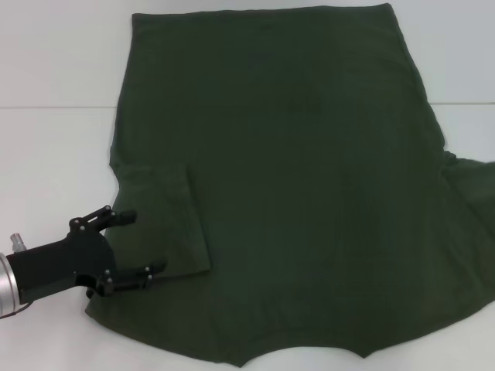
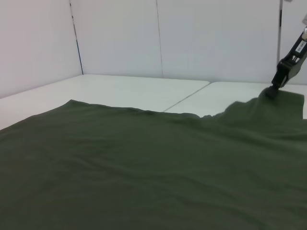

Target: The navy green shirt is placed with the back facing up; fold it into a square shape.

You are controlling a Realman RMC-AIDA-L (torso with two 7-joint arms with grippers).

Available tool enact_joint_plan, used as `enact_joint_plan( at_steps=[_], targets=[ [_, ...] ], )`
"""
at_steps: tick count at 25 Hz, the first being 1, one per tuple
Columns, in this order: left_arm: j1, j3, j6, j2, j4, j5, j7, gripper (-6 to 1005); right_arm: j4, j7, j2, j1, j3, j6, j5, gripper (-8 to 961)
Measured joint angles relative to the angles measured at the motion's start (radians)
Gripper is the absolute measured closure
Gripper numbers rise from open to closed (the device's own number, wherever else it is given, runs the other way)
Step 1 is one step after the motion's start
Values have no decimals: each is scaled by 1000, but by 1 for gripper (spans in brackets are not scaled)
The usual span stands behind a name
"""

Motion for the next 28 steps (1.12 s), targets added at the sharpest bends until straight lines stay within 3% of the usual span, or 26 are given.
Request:
enact_joint_plan(
  at_steps=[6,10,17,23,28],
  targets=[
    [1,0,6,0,0,-1,0,63,-87,-37,-23,-40,60,-66,112,938],
    [1,0,5,0,0,-1,0,62,-94,-47,-23,-28,57,-79,120,926],
    [1,1,1,0,0,0,0,62,-72,-42,-9,35,-19,-89,115,905],
    [1,3,-1,0,0,2,0,62,-6,-33,5,146,-105,-99,113,887],
    [1,2,-2,0,0,4,0,63,30,2,35,222,-217,-90,58,872]
  ],
)
